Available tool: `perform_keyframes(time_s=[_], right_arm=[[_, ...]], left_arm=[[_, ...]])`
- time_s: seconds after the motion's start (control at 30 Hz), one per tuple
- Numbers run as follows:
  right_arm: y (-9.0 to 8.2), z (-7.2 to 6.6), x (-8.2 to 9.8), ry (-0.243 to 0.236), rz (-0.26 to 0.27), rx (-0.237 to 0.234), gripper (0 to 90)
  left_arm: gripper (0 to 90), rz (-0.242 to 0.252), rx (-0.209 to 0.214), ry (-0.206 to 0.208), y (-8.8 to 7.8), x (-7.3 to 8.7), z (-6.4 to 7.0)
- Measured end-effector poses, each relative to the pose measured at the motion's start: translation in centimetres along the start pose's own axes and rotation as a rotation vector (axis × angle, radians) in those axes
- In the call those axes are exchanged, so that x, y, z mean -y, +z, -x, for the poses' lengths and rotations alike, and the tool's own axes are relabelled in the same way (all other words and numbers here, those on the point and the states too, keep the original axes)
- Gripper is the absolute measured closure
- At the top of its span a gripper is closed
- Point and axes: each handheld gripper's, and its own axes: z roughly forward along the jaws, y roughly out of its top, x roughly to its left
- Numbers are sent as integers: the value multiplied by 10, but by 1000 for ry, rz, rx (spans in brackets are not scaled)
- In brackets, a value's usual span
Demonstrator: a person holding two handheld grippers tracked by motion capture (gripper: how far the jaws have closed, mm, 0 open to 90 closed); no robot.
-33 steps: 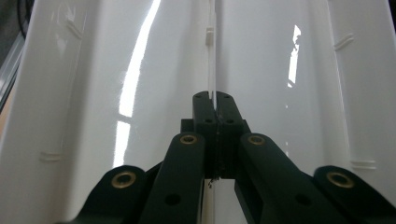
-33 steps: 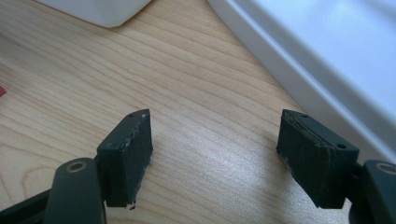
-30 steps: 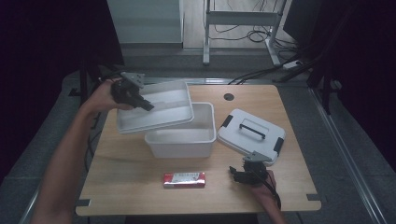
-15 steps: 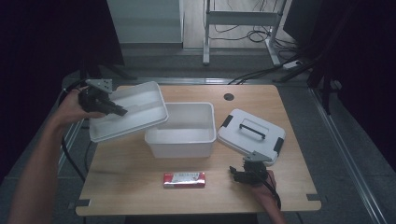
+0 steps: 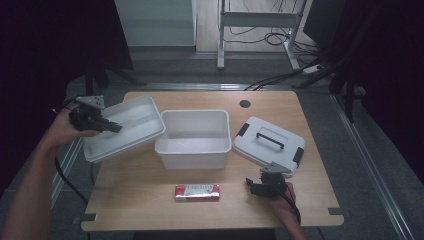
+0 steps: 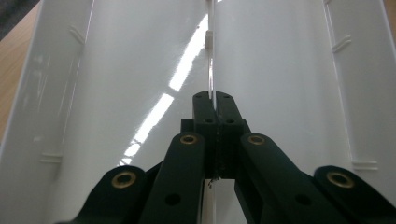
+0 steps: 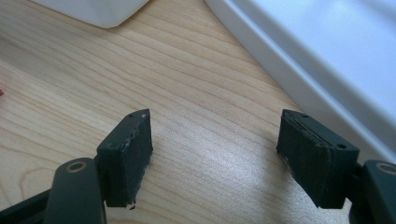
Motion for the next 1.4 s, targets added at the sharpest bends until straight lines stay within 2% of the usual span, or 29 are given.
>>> perform_keyframes(time_s=[0.13,0.27,0.43,0.6,0.93,0.97,1.1,1.4], right_arm=[[0,0,0,-3,0,0,262],[0,0,0,-3,0,0,262],[0,0,0,-3,0,1,262],[0,0,0,-3,0,0,262],[0,0,0,-3,0,0,262],[0,0,0,-3,0,0,262],[0,0,0,-3,0,0,262],[0,0,0,-3,0,0,262]], left_arm=[[900,5,-12,-11,-2,12,-2],[900,5,-32,-47,-2,30,-4],[900,5,-46,-80,4,45,-7],[900,-12,-39,-99,13,54,-10],[900,-38,-25,-124,43,69,-10],[900,-61,-19,-127,52,74,-10],[900,-85,0,-135,68,80,-8],[900,-144,22,-128,89,85,-6]])
